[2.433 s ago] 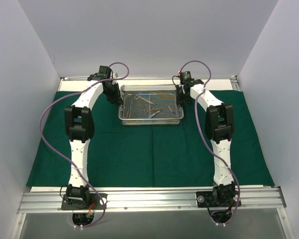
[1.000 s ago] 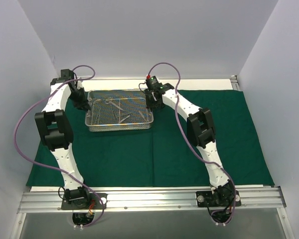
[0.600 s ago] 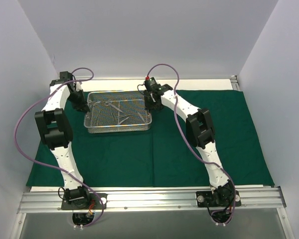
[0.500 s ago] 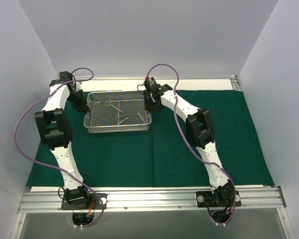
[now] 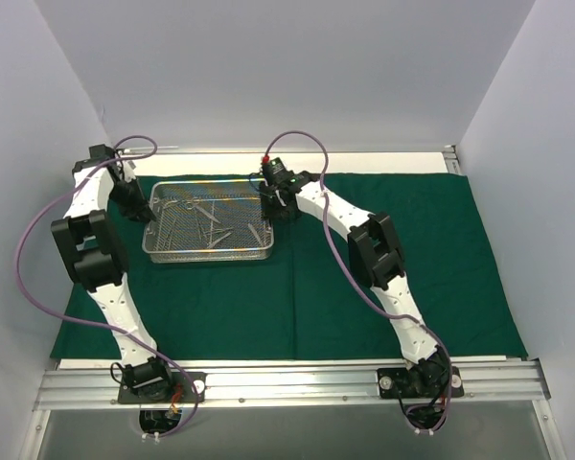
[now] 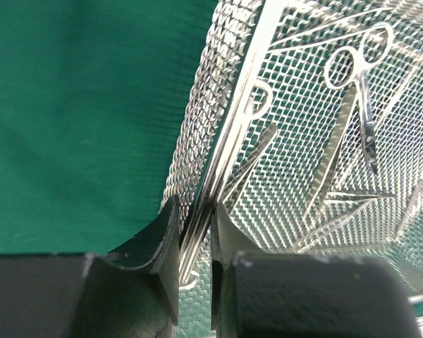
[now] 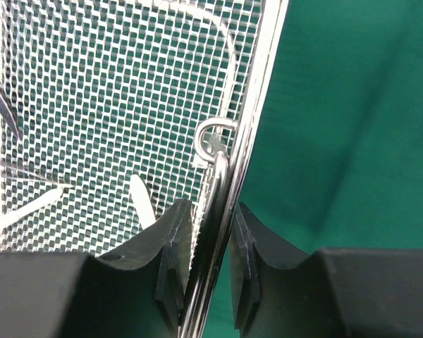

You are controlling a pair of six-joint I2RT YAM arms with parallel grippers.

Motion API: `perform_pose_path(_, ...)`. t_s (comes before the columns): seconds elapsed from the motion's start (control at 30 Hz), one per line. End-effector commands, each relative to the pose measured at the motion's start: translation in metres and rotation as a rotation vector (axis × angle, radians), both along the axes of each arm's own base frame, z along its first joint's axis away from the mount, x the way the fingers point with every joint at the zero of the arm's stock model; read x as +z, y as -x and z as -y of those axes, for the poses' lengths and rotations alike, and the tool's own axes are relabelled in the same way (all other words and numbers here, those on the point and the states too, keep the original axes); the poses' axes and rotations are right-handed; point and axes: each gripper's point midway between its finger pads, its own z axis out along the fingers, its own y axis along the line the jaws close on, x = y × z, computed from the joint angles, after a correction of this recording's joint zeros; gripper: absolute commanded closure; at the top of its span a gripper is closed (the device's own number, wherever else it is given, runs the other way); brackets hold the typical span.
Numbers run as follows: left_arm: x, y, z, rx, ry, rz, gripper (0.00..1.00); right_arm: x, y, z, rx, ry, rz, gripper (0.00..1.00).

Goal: Open and lay out the surgical kit
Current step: Place the container in the surgical kit.

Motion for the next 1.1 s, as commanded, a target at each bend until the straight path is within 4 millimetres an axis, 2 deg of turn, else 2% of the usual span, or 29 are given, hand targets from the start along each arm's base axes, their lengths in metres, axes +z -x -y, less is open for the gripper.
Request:
perform_pose_path(0.0, 0.033, -0.021, -0.045, 0.183, -0.054, 0.147, 0.97, 0.046, 0.034, -0.064, 0.220, -0.222, -0.009, 1.00)
perform_pose_path(0.13, 0.027, -0.019, -0.052, 0.200, -0.038, 0.139, 0.97, 0.042, 0.037, -0.068, 0.230, -0.226, -0.017, 1.00)
perform_pose_path(0.27, 0.025, -0.019, -0.053, 0.201, -0.039, 0.127, 0.89, 0.036, 0.042, -0.070, 0.246, -0.223, -0.033, 1.00)
perform_pose_path(0.37, 0.025, -0.017, -0.056, 0.213, -0.056, 0.119, 0.70, 0.031, 0.047, -0.071, 0.261, -0.218, -0.042, 0.99)
perform_pose_path(0.43, 0.031, -0.015, -0.056, 0.212, -0.063, 0.118, 0.54, 0.035, 0.045, -0.067, 0.251, -0.204, -0.033, 0.75)
perform_pose_path(0.47, 0.032, -0.014, -0.059, 0.220, -0.090, 0.113, 0.49, 0.036, 0.044, -0.066, 0.249, -0.198, -0.028, 0.66)
perform_pose_path(0.5, 0.039, -0.014, -0.059, 0.220, -0.100, 0.125, 0.46, 0.041, 0.042, -0.062, 0.242, -0.187, -0.014, 0.52)
perform_pose_path(0.57, 0.050, -0.013, -0.058, 0.221, -0.112, 0.137, 0.41, 0.047, 0.036, -0.053, 0.227, -0.159, 0.012, 0.42)
perform_pose_path(0.6, 0.061, -0.013, -0.057, 0.222, -0.134, 0.160, 0.41, 0.057, 0.030, -0.043, 0.216, -0.118, 0.053, 0.30)
perform_pose_path(0.67, 0.075, -0.012, -0.055, 0.224, -0.164, 0.178, 0.37, 0.069, 0.016, -0.023, 0.174, -0.077, 0.097, 0.17)
perform_pose_path(0.7, 0.088, -0.010, -0.054, 0.226, -0.209, 0.195, 0.37, 0.085, 0.010, -0.013, 0.149, -0.072, 0.127, 0.01)
perform_pose_path(0.77, 0.102, -0.006, -0.051, 0.233, -0.238, 0.203, 0.36, 0.100, -0.004, 0.009, 0.098, -0.037, 0.173, 0.00)
perform_pose_path(0.8, 0.117, -0.004, -0.055, 0.248, -0.274, 0.228, 0.35, 0.116, -0.006, 0.019, 0.082, -0.027, 0.201, 0.00)
perform_pose_path(0.87, 0.130, -0.001, -0.052, 0.252, -0.307, 0.244, 0.34, 0.124, -0.012, 0.039, 0.036, 0.025, 0.241, 0.00)
perform_pose_path(0.9, 0.140, -0.001, -0.049, 0.247, -0.311, 0.268, 0.33, 0.139, -0.016, 0.051, 0.008, 0.021, 0.271, 0.00)
perform_pose_path(0.97, 0.145, -0.006, -0.027, 0.195, -0.271, 0.291, 0.33, 0.137, -0.012, 0.062, 0.002, -0.006, 0.239, 0.00)
perform_pose_path(1.0, 0.144, -0.007, -0.018, 0.175, -0.255, 0.292, 0.33, 0.144, -0.016, 0.079, -0.020, -0.038, 0.223, 0.00)
perform_pose_path(1.03, 0.141, -0.010, 0.007, 0.119, -0.208, 0.293, 0.34, 0.143, -0.014, 0.085, -0.019, -0.060, 0.194, 0.00)
perform_pose_path(1.07, 0.137, -0.012, 0.020, 0.091, -0.189, 0.285, 0.36, 0.142, -0.010, 0.090, -0.010, -0.086, 0.160, 0.00)
